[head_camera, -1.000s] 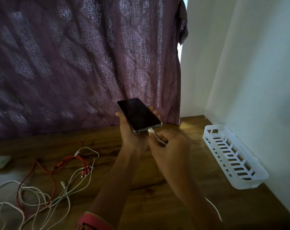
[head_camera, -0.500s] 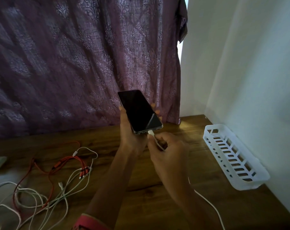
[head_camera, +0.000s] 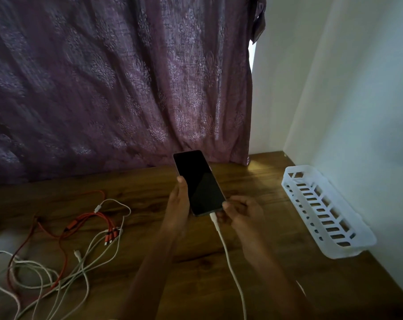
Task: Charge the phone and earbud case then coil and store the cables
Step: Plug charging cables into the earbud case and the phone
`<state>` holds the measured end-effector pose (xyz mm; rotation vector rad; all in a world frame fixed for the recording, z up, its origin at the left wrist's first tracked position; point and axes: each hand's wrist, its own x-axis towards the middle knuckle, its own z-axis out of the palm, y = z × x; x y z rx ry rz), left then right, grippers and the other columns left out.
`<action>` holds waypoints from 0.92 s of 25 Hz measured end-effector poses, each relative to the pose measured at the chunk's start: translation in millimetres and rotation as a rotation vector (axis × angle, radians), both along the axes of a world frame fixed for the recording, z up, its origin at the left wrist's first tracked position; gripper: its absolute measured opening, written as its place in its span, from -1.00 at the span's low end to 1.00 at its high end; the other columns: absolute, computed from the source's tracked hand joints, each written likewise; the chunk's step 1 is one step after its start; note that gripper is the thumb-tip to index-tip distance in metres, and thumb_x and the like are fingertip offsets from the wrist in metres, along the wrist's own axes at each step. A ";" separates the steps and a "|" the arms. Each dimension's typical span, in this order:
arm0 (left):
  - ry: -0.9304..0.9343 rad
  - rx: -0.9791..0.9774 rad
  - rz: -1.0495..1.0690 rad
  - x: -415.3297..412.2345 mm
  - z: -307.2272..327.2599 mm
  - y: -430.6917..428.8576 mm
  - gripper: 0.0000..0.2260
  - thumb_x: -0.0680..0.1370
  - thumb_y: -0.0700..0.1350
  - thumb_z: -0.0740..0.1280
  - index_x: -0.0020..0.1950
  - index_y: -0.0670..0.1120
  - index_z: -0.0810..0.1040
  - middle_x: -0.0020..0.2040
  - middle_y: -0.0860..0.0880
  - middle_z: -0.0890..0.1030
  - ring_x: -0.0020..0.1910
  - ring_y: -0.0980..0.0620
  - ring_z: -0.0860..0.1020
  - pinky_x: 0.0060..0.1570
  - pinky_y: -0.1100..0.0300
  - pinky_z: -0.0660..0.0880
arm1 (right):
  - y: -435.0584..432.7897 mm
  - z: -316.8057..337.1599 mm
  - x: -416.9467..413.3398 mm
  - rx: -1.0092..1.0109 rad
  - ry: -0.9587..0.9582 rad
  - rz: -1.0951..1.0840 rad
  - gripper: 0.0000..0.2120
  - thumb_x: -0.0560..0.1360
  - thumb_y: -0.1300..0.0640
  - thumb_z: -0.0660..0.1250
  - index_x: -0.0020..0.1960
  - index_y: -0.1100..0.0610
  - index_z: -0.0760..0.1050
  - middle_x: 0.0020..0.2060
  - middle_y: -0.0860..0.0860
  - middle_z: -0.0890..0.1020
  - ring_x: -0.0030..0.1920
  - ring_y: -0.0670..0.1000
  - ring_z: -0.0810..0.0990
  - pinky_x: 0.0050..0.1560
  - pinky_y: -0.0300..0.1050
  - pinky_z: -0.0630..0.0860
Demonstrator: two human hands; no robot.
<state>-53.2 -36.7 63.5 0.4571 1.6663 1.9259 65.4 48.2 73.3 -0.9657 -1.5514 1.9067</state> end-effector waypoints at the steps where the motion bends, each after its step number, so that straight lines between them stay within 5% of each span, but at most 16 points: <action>1: 0.047 -0.047 0.007 1.5 -8.9 -0.6 -0.51 0.55 0.22 0.04 0.30 -0.07 0.42 0.16 -0.02 0.57 0.11 0.04 0.56 0.01 0.16 0.58 | 2.2 -9.2 1.5 -0.004 -0.033 0.036 -0.82 0.49 0.27 0.33 0.07 0.12 0.48 -0.22 0.06 0.65 -0.28 -0.04 0.66 -0.08 -0.06 0.60; 3: 0.149 -0.169 0.040 5.5 -26.7 -0.2 -0.67 0.61 0.05 0.06 0.15 -0.09 0.49 -0.04 0.00 0.60 -0.09 0.11 0.60 -0.28 0.36 0.53 | 3.4 -25.3 4.9 0.031 -0.149 0.082 -0.74 0.49 0.32 0.31 0.16 0.14 0.48 -0.19 0.05 0.65 -0.27 -0.07 0.65 -0.17 -0.20 0.58; 7: 0.234 -0.492 -0.036 6.0 -71.5 2.2 -0.68 0.52 0.15 0.12 -0.11 -0.07 0.48 -0.28 -0.05 0.56 -0.35 0.04 0.54 -0.42 0.25 0.42 | 5.6 -61.4 5.6 -0.025 -0.308 0.056 -0.71 0.49 0.35 0.30 0.20 0.21 0.48 -0.10 0.05 0.63 -0.21 -0.05 0.65 -0.21 -0.25 0.57; 11: 0.393 -0.807 -0.111 2.7 -96.5 6.9 -0.62 0.58 0.12 0.13 0.00 -0.20 0.49 -0.19 -0.15 0.59 -0.24 -0.08 0.58 -0.27 0.08 0.50 | 7.2 -87.3 4.1 -0.108 -0.387 0.052 -0.69 0.48 0.36 0.31 0.21 0.24 0.46 -0.10 0.05 0.61 -0.20 -0.05 0.66 -0.24 -0.27 0.57; 15: 0.566 -0.915 -0.157 3.7 -102.3 14.0 -0.50 0.55 0.19 0.11 0.28 -0.17 0.37 -0.12 -0.15 0.61 -0.30 -0.01 0.54 -0.44 0.21 0.43 | 16.9 -94.2 -0.8 -0.139 -0.381 0.023 -0.71 0.48 0.39 0.30 0.19 0.30 0.46 -0.12 0.05 0.60 -0.23 -0.03 0.66 -0.27 -0.26 0.57; 20: 0.550 -0.960 -0.165 11.0 -101.2 14.9 -0.37 0.56 0.20 0.07 0.49 -0.16 0.06 -0.15 -0.11 0.58 -0.31 -0.01 0.54 -0.46 0.22 0.40 | 29.7 -90.3 -4.2 0.066 -0.480 0.166 -0.74 0.49 0.33 0.31 0.18 0.28 0.46 -0.10 0.04 0.59 -0.22 -0.05 0.66 -0.14 -0.15 0.63; 23: 0.569 -0.993 -0.202 9.1 -101.3 16.2 -0.36 0.58 0.19 0.02 0.51 -0.19 -0.01 -0.14 -0.14 0.59 -0.24 -0.07 0.59 -0.40 0.16 0.42 | 33.9 -83.3 -6.6 0.252 -0.582 0.283 -0.76 0.51 0.26 0.31 0.17 0.23 0.46 0.00 0.08 0.59 -0.24 -0.07 0.65 -0.22 -0.24 0.61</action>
